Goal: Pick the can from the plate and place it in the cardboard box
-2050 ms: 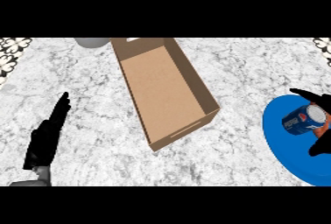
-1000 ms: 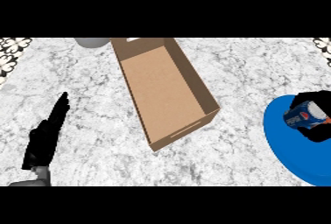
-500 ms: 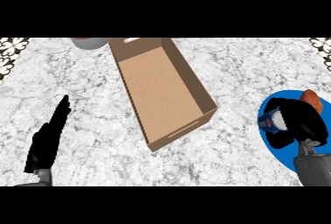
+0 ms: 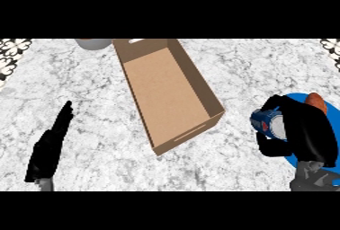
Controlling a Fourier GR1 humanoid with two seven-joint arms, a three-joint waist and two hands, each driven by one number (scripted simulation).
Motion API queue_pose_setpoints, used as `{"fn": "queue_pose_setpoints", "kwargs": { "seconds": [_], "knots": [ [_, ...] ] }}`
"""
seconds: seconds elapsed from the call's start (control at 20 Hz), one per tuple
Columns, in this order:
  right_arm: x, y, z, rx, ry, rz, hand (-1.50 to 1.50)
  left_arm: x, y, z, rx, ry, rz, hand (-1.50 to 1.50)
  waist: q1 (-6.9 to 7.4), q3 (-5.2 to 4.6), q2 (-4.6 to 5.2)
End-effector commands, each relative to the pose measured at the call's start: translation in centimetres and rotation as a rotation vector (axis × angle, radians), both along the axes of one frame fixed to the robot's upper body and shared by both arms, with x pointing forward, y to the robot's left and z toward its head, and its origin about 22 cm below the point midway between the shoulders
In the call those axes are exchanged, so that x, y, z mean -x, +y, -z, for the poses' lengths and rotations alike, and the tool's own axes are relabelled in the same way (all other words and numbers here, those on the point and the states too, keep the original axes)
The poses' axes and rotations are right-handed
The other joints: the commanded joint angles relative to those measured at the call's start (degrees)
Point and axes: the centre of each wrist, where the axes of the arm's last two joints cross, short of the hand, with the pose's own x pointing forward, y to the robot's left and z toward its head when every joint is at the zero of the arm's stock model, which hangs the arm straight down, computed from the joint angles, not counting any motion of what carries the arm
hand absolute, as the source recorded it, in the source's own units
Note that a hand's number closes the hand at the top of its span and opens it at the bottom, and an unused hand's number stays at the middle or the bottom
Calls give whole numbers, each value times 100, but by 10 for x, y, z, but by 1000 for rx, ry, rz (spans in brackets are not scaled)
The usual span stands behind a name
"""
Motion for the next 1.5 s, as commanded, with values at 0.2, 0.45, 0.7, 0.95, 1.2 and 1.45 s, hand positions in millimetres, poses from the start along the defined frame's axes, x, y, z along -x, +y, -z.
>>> {"fn": "queue_pose_setpoints", "kwargs": {
  "seconds": [0.2,0.45,0.7,0.95,1.2,1.45],
  "knots": [
    [13,43,-50,-270,-263,-224,150,-11,-14,-4,-3,-13,7,0,29,2,16],
    [-9,72,-86,-310,-276,-323,150,-26,-5,-4,3,-15,0,0,43,-1,29],
    [-35,118,-113,-314,-294,-309,150,-19,-9,-6,1,-13,9,0,82,-1,25],
    [-71,142,-128,-298,-234,-288,150,-10,-9,-1,27,-8,13,0,120,-3,34],
    [-116,163,-92,-300,-187,-252,150,-13,0,-3,-19,-3,23,0,175,-2,55],
    [-142,182,-71,-312,-115,-243,150,-23,7,-4,-7,-26,32,0,195,-3,66]
  ]
}}
